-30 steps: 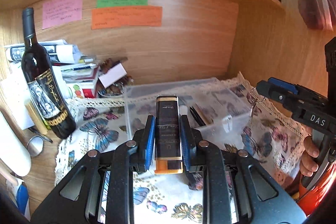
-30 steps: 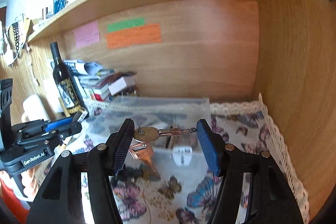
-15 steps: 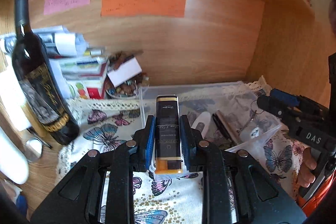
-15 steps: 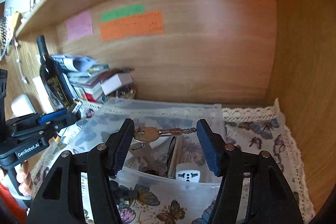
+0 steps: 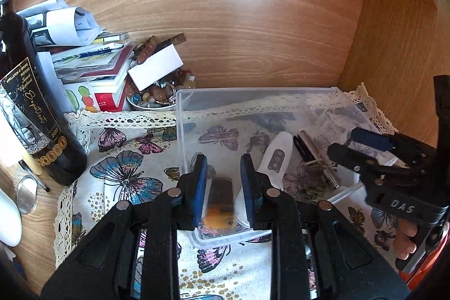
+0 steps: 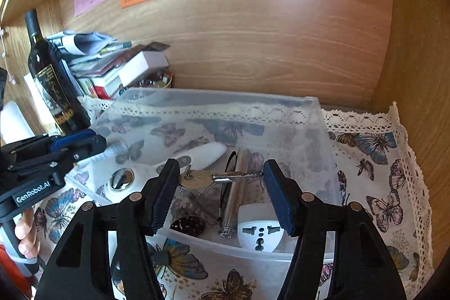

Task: Organize rigid objects
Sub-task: 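Lower the case and keys into the clear plastic box and release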

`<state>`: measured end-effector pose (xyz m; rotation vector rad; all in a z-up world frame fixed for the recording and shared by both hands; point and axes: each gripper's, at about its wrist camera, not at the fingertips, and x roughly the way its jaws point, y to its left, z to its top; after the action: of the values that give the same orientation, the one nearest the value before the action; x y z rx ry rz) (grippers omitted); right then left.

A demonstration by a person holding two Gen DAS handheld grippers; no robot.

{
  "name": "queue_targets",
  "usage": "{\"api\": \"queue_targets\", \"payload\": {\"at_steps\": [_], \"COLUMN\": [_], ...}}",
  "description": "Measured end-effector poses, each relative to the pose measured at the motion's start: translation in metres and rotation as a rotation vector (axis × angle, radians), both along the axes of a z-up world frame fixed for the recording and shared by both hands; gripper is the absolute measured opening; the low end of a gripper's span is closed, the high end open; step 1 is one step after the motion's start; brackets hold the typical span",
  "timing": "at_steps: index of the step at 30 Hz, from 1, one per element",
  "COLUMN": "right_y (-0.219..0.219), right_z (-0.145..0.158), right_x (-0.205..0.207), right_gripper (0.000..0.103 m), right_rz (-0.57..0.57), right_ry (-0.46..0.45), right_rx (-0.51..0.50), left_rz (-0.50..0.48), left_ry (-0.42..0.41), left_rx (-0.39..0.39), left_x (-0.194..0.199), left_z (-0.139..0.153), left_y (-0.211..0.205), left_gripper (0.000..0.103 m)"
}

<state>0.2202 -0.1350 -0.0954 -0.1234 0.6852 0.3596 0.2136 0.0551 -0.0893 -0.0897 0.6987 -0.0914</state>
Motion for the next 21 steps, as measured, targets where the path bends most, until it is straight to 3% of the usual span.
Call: {"api": "queue_targets", "payload": {"at_steps": [6, 15, 21], "right_y": [-0.001, -0.001, -0.003], "right_z": [0.005, 0.031, 0.044], "right_x": [-0.004, -0.029, -0.052], "right_gripper": [0.060, 0.070, 0.073], "right_rz": [0.001, 0.019, 0.047], "right_ry": [-0.010, -0.080, -0.124], "right_rx": [0.002, 0.027, 0.043], "left_rz": [-0.002, 0.008, 0.024], "left_ry": [-0.017, -0.085, -0.136], "left_rx": [-0.003, 0.000, 0.043], "left_x": [-0.009, -0.041, -0.067], "left_z": [0.009, 0.033, 0.045], "left_y": [-0.001, 0.001, -0.003], "left_gripper": [0.025, 0.047, 0.070]}}
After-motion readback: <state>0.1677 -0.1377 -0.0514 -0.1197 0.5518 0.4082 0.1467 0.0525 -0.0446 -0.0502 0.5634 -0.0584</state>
